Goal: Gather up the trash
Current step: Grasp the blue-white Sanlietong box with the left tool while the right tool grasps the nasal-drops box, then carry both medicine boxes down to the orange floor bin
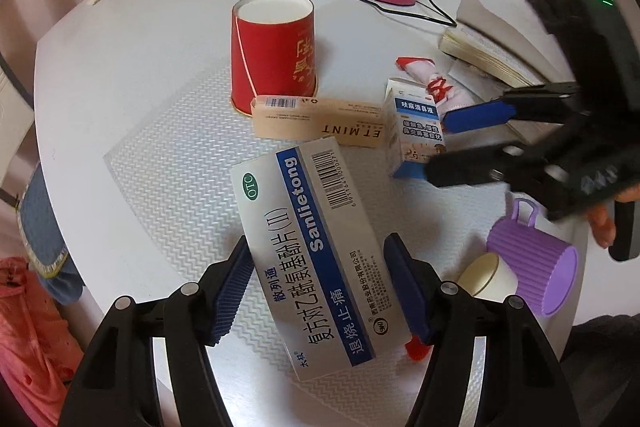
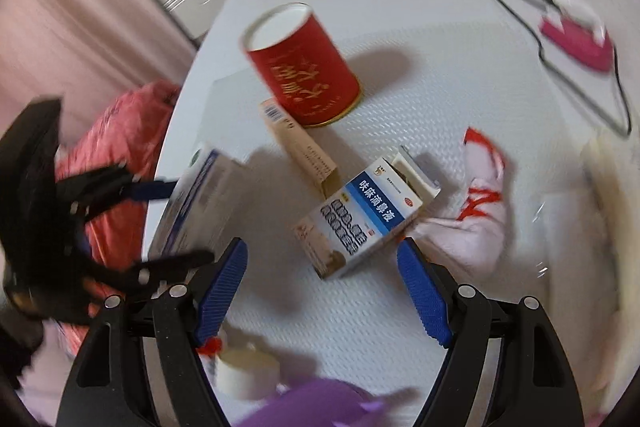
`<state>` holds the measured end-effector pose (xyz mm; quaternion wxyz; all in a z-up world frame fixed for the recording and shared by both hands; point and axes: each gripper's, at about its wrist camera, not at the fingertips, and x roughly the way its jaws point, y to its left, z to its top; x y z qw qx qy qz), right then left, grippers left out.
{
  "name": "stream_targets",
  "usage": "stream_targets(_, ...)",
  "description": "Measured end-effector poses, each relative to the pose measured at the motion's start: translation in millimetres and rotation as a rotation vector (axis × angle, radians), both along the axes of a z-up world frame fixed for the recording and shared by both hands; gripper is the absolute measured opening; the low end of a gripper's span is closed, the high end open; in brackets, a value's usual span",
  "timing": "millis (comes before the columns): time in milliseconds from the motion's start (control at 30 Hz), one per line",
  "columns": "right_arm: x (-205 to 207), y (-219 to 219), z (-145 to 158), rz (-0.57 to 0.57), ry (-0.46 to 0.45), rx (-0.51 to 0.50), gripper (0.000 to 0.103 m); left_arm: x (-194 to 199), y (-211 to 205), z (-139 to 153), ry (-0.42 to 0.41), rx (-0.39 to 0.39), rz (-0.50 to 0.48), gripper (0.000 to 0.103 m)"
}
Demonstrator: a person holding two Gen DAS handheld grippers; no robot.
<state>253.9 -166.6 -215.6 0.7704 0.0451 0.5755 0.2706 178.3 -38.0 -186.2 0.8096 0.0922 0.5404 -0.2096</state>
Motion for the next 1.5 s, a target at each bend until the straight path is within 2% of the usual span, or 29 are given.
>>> stream_targets(133,4.3,7.3,-9.9,-0.091,0.029,-0.008,0.07,-1.0,11.4,0.4,0.005,-0.022,-0.031,0.067)
stream_targets(267,6.3,19.5,-11.6,-0.103,0.029,-0.057,0.067,1.8,20.3,-4.6,0.007,-0.021,-0.081,0.067)
stream_targets(333,7.1,24.1,-11.4,-0.07,0.021,-0.087,0.064,6.0,20.6,-10.3,0.014,-0.022,-0.103,0.067)
stream_targets(467,2.5,33.7,-10.7,0.062,-0.038,-0.198,0.05,7.8,24.1,-14.3,0.024,-0.048,-0.118,0.068)
stream_targets(733,-12.6,25.8,-5.4,0.199,-0.085,-0.22,0.041,9.8,22.1,-15.1,0.029,-0.06,-0.157,0.068)
stream_targets(867,-15.4,11.4,-3.4,0.204,-0.075,-0.186,0.04,9.8,21.2,-16.3,0.037,-0.058,-0.154,0.067)
stream_targets(967,-21.4,0.0,10.2,0.211,-0.093,-0.155,0.04,5.3,19.3,-9.6,0.032,-0.073,-0.148,0.068)
stream_targets(1100,-36.3,-15.2,34.8,0.256,-0.123,-0.129,0.04,-6.7,14.2,6.0,0.004,-0.052,-0.152,0.068)
stream_targets(1300,-66.7,-16.1,79.1,0.362,-0.178,-0.108,0.04,-40.7,12.9,46.1,-0.047,-0.011,-0.156,0.068)
stream_targets(1500,-94.2,-18.6,117.6,0.431,-0.225,-0.068,0.04,-79.5,23.2,82.5,-0.1,0.025,-0.111,0.068)
